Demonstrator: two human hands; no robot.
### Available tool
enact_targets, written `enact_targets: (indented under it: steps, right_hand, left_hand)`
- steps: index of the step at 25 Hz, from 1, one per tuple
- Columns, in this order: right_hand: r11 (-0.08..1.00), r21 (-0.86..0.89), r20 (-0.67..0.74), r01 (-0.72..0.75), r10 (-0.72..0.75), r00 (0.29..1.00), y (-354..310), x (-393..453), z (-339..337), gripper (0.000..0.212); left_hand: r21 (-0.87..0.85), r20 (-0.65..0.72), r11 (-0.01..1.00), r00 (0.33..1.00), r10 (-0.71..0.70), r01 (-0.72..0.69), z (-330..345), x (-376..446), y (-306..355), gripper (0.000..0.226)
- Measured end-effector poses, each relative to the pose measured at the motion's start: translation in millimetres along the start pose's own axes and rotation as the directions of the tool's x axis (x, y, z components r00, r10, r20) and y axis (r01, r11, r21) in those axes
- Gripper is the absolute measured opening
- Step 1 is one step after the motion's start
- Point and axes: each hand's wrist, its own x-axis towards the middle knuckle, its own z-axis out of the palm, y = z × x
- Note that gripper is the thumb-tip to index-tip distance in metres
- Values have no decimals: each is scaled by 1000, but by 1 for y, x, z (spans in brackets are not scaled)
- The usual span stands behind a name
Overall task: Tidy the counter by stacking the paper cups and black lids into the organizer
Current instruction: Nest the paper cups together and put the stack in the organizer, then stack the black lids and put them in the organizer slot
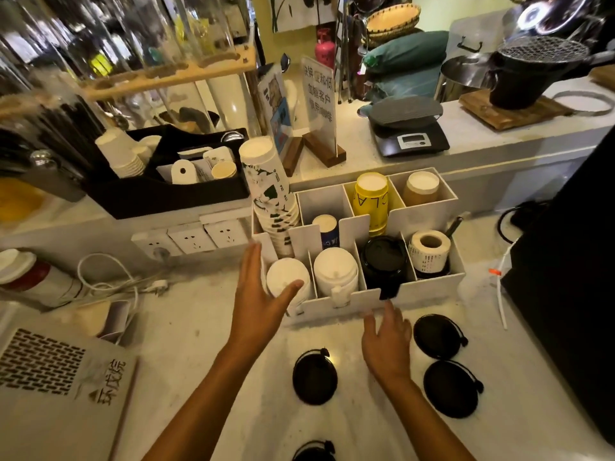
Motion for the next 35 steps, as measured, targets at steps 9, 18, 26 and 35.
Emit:
enact_targets:
  steps: [9,18,26,35]
  right_hand:
    - [995,55,9,79,-80,997,15,-55,-65,69]
    - [983,-139,296,123,-77,952,60,-112,-66,61]
    - [952,-270,335,146,-50,941,57,-132,-57,54]
    - [931,-293,365,217,-101,925,45,-128,-62,53]
  left_hand:
    - [82,205,995,976,-69,53,17,-126,-48,69]
    - [249,253,968,962,-100,35,24,-149,-84,38]
    - [392,304,920,940,-154,23,56,-141,-99,81]
    - [448,416,893,895,-161,-48,65,-124,-117,99]
